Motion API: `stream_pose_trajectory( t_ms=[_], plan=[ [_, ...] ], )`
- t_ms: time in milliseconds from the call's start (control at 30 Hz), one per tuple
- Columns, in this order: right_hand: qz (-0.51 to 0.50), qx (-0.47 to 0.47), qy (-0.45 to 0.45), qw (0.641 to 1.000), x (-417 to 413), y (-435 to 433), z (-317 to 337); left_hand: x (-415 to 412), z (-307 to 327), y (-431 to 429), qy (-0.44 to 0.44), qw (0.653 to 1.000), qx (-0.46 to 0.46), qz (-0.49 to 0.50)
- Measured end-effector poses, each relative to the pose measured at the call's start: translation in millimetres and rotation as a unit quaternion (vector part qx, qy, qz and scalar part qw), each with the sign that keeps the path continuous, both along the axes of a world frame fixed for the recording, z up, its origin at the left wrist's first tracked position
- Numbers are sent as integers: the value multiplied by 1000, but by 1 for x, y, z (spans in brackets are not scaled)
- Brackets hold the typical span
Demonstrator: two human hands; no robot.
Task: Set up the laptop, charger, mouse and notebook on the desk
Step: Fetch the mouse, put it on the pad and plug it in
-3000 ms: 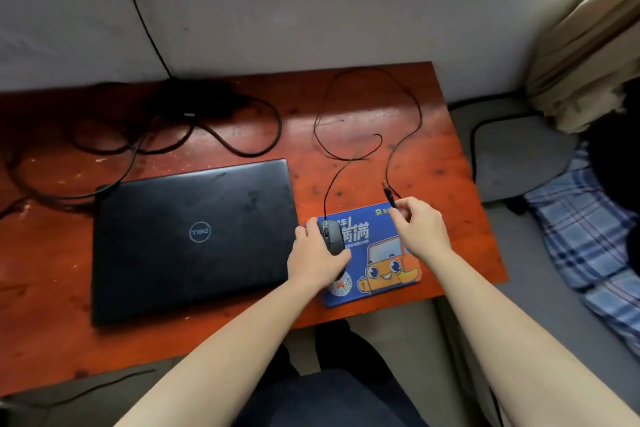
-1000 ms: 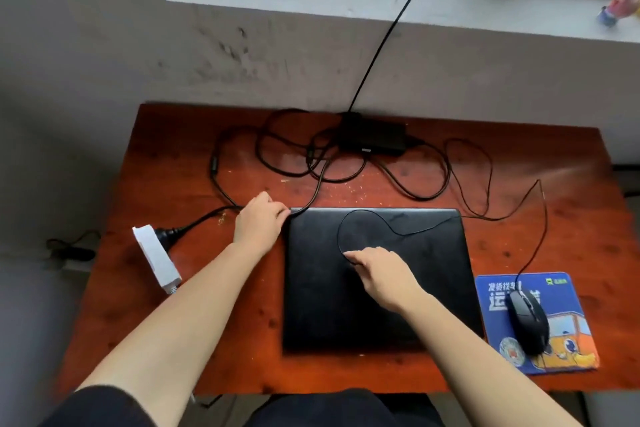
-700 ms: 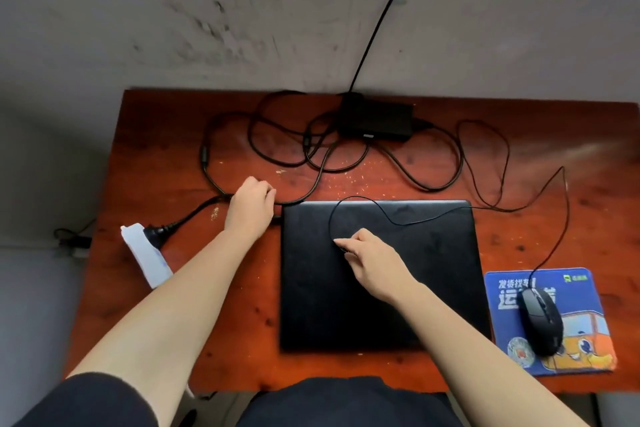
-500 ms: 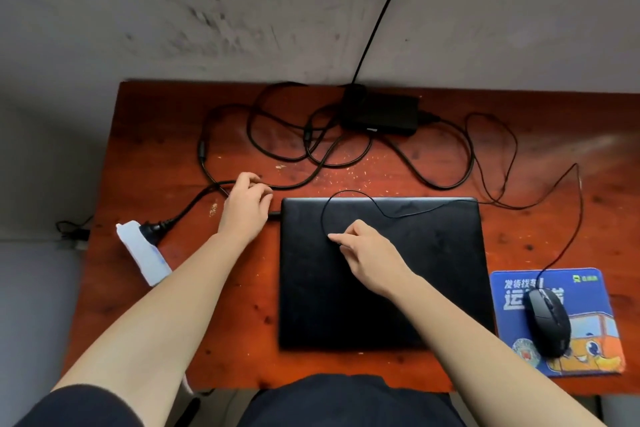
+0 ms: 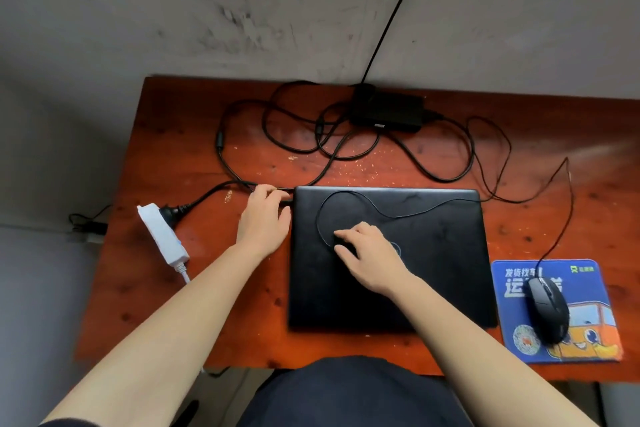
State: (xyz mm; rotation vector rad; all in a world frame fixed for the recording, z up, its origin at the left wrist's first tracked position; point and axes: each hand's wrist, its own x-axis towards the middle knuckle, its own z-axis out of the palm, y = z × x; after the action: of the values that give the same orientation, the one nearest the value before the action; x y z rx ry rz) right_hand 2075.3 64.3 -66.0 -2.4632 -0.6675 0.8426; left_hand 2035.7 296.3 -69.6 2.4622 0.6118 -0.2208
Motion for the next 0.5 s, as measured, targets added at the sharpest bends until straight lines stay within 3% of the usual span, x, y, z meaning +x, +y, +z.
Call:
stream_pose_trajectory(
  t_ms=[100,200,400,500],
  plan=[
    [-79,-7,3,997,-6,-31,-4,-7,5,-18,4,999,-36,18],
    [-102,-21,-15,994,-12,-59,-7,-7,11,-43,84,991,-94,41],
    [-94,-40,-41,994,-30,-71,-8,-4,16,-86,171,985,-13,31],
    [-110,-53,-54,991,-34,-65,-7,-6,11,-93,171,978,-57,107]
  ],
)
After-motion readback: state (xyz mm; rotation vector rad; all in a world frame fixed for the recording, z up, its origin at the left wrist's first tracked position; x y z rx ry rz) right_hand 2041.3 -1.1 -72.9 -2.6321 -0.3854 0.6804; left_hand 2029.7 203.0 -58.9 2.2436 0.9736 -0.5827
